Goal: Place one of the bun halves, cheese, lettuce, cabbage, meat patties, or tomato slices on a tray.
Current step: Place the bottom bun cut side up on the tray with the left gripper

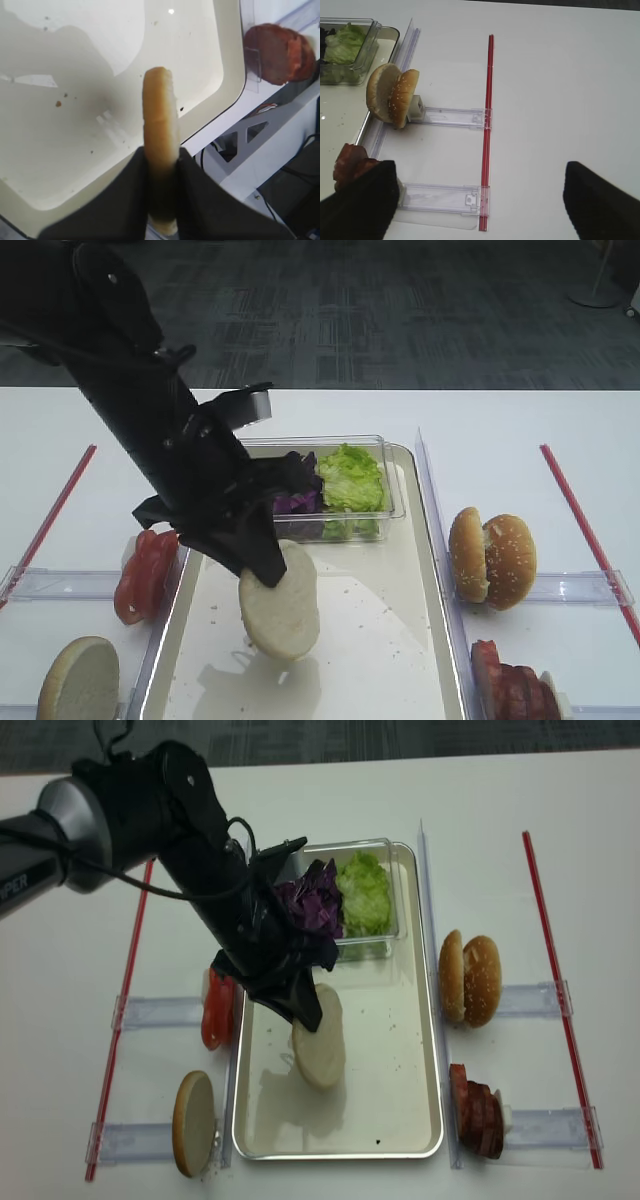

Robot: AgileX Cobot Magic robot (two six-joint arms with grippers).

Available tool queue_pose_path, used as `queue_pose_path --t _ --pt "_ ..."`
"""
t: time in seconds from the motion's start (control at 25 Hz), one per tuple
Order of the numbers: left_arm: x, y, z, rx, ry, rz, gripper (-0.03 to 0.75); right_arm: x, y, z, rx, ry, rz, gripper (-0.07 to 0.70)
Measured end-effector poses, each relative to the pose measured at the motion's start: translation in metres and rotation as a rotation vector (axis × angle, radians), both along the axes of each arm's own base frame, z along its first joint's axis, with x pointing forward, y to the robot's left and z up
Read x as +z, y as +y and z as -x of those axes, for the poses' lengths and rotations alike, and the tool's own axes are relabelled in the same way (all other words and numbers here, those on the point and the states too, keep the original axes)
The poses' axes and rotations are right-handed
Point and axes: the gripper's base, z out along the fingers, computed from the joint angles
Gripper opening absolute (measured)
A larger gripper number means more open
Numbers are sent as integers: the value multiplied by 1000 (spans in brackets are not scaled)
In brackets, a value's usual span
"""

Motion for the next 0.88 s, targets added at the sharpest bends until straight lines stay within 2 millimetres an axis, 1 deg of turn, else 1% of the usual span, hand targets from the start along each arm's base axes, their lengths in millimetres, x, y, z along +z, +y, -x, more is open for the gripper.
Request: queue_pose_path --t 0.16,0.36,0.48,0.76,0.88 --pt "-8 3 -11 14 16 100 81 0 0 0 0 0 0 678" --pt "-31 2 -19 -14 51 107 80 0 0 0 0 0 0 678" --pt "-40 0 -21 -29 59 112 80 0 0 0 0 0 0 678" --pt "-48 -3 -24 -51 58 156 80 0 0 0 0 0 0 678" --pt "-54 -4 -25 -51 72 157 80 0 0 0 0 0 0 678"
